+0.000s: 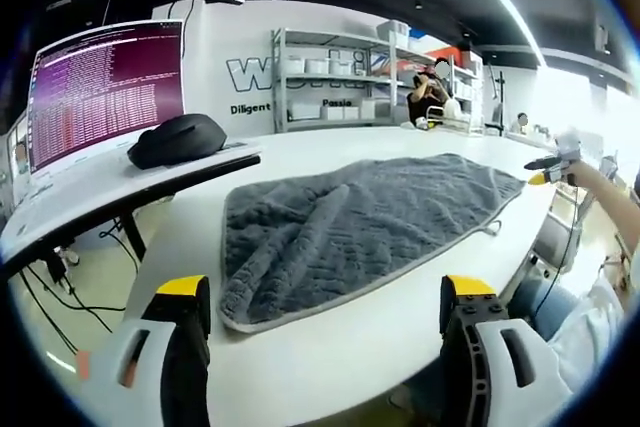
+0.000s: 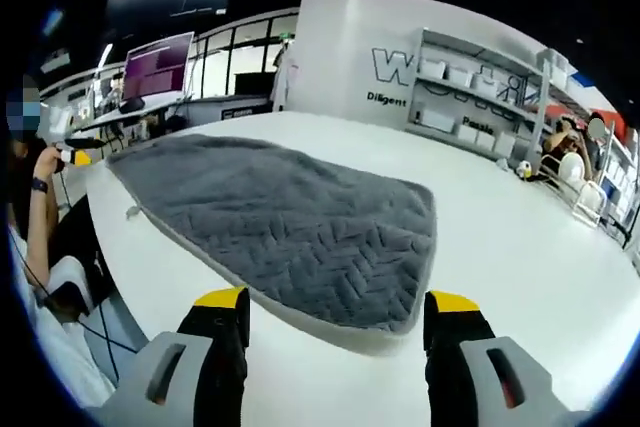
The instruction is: Open the folded towel by lifting each exposed corner and separating the folded layers until the towel lies flat within the target outline without major curled edges
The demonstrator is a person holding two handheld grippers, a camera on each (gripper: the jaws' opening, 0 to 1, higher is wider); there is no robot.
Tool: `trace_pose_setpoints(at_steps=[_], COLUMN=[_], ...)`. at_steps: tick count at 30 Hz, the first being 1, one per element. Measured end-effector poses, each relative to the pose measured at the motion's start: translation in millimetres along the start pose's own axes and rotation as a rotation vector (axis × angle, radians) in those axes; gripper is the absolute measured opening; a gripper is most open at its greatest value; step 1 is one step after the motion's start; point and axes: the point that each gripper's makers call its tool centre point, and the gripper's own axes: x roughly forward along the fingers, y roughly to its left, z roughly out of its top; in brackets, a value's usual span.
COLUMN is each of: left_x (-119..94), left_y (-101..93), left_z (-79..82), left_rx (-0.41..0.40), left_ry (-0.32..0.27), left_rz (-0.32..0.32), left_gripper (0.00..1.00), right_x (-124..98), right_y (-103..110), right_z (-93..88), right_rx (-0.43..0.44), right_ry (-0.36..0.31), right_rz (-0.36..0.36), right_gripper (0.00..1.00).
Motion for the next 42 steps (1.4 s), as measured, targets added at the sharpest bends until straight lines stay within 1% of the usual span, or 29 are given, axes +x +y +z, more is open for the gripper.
trace_pose_setpoints(at_steps=[2, 4, 7, 9, 10, 11, 14, 18, 20, 22, 25, 28, 33, 42], left_x=[0.2, -0.3, -0.4, 0.3, 0.7, 0.9, 0.9, -0.4, -1.1, -1.5, -1.2, -0.8, -0.8, -1.0], left_y=[-0.7, -0.7, 0.2, 1.9, 2.6, 3.3, 4.2, 4.8, 4.8, 5.3, 6.7, 7.8, 8.3, 8.4], left_z=[-0.2, 0.6, 0.6, -0.4, -0.7, -1.0, -1.9, -1.0, -0.4, -0.3, -1.0, -2.3, -2.4, -3.9], left_rx=[0.003, 0.002, 0.001, -0.003, -0.005, -0.007, -0.013, -0.015, -0.016, -0.018, -0.022, -0.024, -0.026, -0.029], left_ry=[0.002, -0.002, -0.004, -0.002, -0.001, -0.001, 0.000, -0.005, -0.008, -0.010, -0.008, -0.003, -0.002, 0.001], left_rz=[-0.003, -0.003, -0.003, -0.002, -0.001, -0.001, 0.000, 0.002, 0.003, 0.004, 0.007, 0.010, 0.011, 0.010], left_gripper=[0.94, 0.94, 0.94, 0.94, 0.94, 0.94, 0.94, 0.94, 0.93, 0.93, 0.93, 0.93, 0.93, 0.93], right_x=[10.9, 18.2, 25.3, 30.3, 30.5, 30.9, 30.9, 31.9, 32.0, 31.6, 29.4, 26.2, 19.6, 9.1], right_y=[-4.1, -10.3, -12.6, -17.1, -16.3, -15.5, -15.5, -13.2, -13.7, -15.5, -19.1, -27.5, -28.3, -32.0], right_z=[-6.0, -9.9, -15.5, -23.0, -21.8, -20.0, -20.6, -21.4, -22.6, -23.7, -26.2, -29.2, -32.5, -38.6], right_rx=[-0.006, 0.002, 0.017, 0.013, 0.021, 0.024, 0.017, 0.024, 0.043, 0.056, 0.075, 0.085, 0.115, 0.100], right_ry=[0.036, 0.051, 0.064, 0.088, 0.076, 0.064, 0.066, 0.070, 0.072, 0.069, 0.059, 0.047, 0.028, 0.047], right_rz=[0.015, 0.011, -0.002, -0.025, -0.019, -0.014, -0.010, 0.011, 0.021, 0.021, 0.025, 0.003, -0.001, -0.009], right_gripper=[0.70, 0.67, 0.57, 0.52, 0.51, 0.49, 0.39, 0.32, 0.28, 0.27, 0.22, 0.14, 0.09, 0.07])
